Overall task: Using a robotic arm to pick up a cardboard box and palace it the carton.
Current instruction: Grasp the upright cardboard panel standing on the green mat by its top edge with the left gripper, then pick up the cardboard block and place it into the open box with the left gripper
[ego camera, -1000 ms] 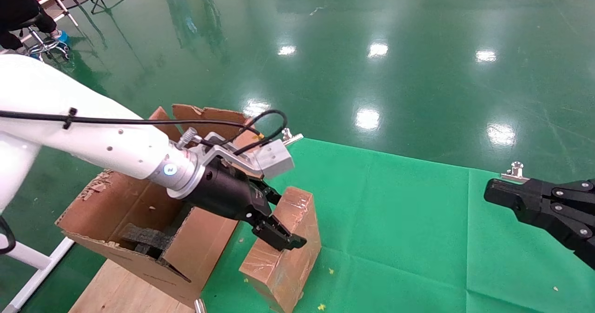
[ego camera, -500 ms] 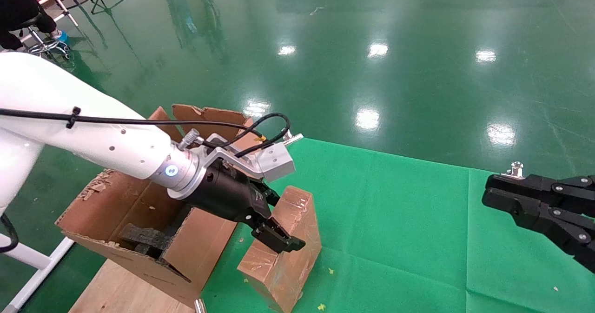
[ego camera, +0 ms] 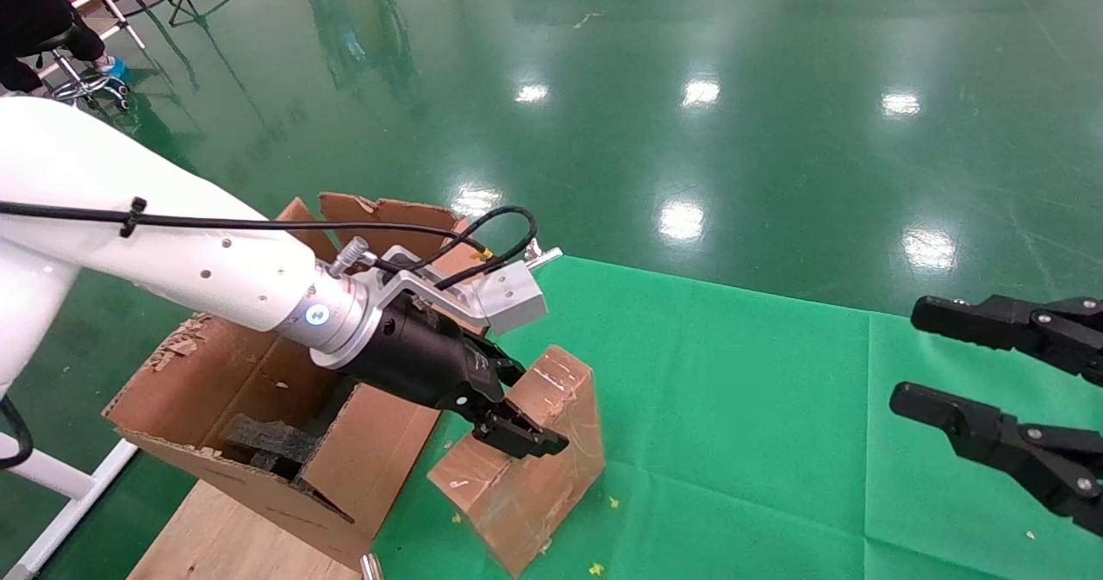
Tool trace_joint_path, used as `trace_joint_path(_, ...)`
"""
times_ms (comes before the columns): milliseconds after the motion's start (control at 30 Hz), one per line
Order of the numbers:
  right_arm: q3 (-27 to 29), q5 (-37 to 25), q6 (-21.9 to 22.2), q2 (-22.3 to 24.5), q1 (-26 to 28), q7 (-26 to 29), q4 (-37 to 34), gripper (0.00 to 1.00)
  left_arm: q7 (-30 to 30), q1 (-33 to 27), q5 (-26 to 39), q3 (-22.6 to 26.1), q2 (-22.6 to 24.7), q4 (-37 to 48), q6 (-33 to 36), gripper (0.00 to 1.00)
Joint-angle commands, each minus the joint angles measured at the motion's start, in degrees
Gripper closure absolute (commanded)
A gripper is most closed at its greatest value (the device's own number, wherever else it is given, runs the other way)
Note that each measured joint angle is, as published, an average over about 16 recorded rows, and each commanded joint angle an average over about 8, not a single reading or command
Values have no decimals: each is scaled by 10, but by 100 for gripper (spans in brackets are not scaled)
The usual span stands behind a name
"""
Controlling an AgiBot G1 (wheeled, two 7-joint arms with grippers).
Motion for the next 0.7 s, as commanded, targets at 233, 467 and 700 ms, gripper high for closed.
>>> trace_joint_path(233, 0, 0, 0, 0, 0, 0, 0, 0, 3, -2, -2, -1, 1, 5, -1, 100)
trace_joint_path(467, 0, 0, 0, 0, 0, 0, 0, 0, 33, -29, -37, -26, -19, 24, -4, 100)
trace_joint_path(700, 0, 0, 0, 0, 0, 0, 0, 0, 86, -103, -62, -86, -85, 60, -17, 100)
